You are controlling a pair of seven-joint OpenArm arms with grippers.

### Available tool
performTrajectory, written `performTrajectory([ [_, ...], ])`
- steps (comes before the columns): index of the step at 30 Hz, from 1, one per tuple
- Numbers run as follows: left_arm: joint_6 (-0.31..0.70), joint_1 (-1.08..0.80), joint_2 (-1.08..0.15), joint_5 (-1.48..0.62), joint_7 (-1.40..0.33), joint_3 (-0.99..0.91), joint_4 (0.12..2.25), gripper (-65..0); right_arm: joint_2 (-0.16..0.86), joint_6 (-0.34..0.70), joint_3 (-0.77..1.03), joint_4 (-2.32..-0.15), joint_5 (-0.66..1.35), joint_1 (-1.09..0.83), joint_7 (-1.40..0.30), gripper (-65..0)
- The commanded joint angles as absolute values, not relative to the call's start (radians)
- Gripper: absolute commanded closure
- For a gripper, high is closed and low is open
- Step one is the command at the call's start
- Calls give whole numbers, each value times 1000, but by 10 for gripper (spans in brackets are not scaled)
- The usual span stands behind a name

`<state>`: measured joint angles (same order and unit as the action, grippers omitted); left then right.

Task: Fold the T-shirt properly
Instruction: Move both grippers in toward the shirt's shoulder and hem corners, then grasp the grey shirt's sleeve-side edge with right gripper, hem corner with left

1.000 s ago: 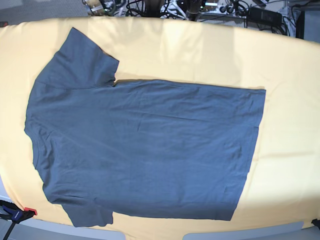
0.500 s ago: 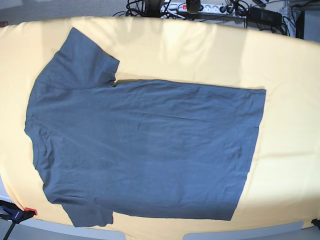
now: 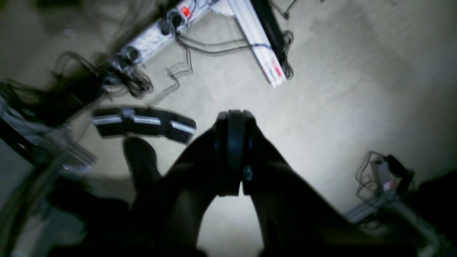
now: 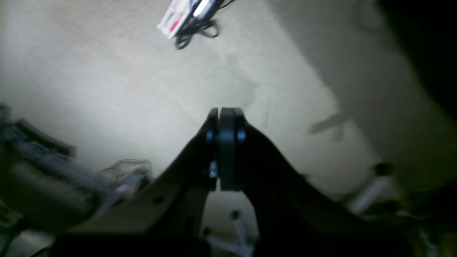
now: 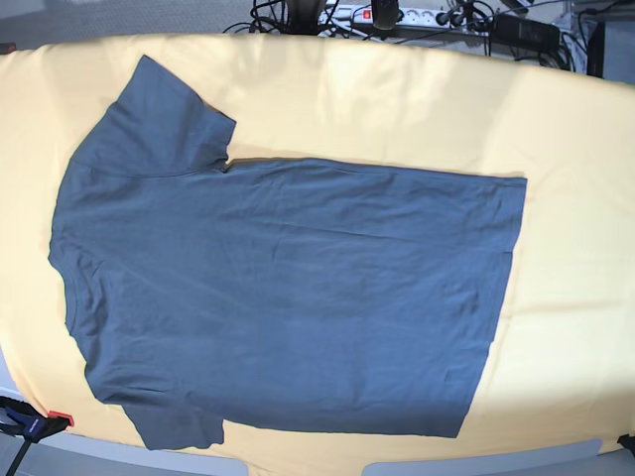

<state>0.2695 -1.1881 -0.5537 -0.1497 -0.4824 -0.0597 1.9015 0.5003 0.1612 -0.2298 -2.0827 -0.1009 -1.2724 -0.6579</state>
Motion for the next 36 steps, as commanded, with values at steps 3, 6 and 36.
performTrajectory([
  [3,274,-1274,-571,-154,-511,-170,2067,0,540,56,-228,-2214,-244,-1309,-661,0],
  [6,276,-1309,-571,-154,-514,-287,2186,0,570,-43,-228,-2302,-388,-1309,-697,0],
  [36,534,-918,-882,-92,-134,-659,2101,0,699,-146,-228,-2356,-624,-878,-518,0],
])
